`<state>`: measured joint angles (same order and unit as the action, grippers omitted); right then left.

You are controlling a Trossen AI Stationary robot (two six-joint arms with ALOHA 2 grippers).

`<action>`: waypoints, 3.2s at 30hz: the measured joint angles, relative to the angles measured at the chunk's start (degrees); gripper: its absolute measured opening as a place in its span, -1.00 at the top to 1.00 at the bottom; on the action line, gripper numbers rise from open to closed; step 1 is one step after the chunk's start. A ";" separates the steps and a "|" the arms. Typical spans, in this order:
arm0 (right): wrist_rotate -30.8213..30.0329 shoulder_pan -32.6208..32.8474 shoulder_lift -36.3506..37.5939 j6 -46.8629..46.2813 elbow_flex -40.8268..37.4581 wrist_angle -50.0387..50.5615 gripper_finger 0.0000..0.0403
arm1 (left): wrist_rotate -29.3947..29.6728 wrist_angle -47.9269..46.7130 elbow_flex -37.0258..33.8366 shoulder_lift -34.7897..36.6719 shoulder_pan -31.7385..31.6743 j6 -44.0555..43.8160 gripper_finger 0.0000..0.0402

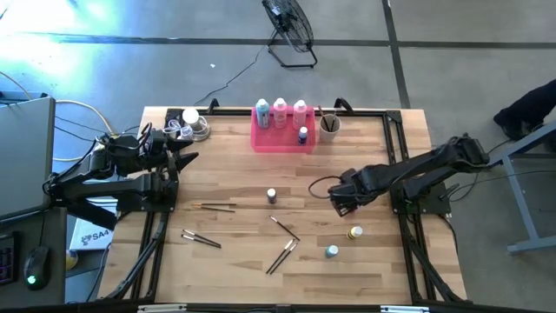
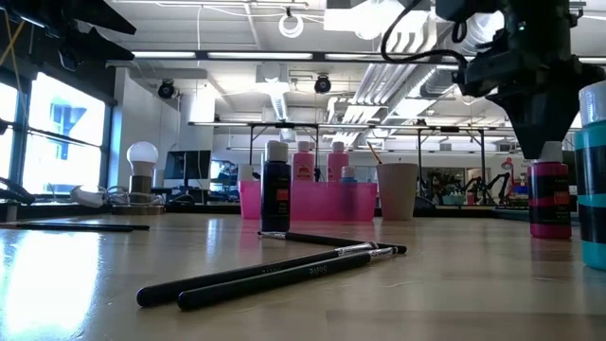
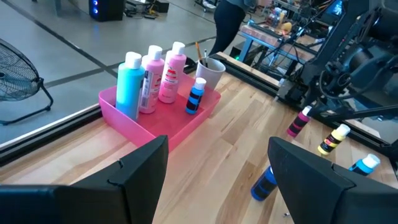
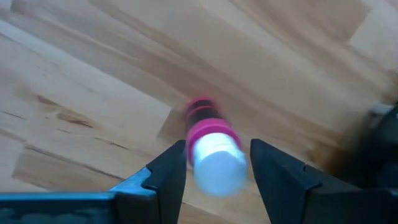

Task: Pick & Place Paint Supplies
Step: Put the small pink paint bottle into the pink bin

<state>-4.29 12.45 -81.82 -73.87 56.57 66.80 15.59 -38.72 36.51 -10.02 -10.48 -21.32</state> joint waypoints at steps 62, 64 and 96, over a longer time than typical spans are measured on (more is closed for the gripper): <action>2.93 -0.04 -0.04 3.22 -0.37 -1.15 0.35 | 0.05 0.01 0.00 0.00 -0.02 -0.20 -0.35; 2.71 -0.04 -0.04 3.22 -0.37 -1.23 0.30 | 0.04 0.02 0.00 0.00 -0.01 -0.20 -0.35; 2.75 -0.07 -0.04 3.22 -0.37 -2.46 0.24 | 0.09 0.00 0.00 0.00 -0.02 -0.20 -0.35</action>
<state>-1.54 12.38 -81.87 -70.65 56.21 64.34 15.68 -38.72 36.51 -10.02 -10.50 -21.52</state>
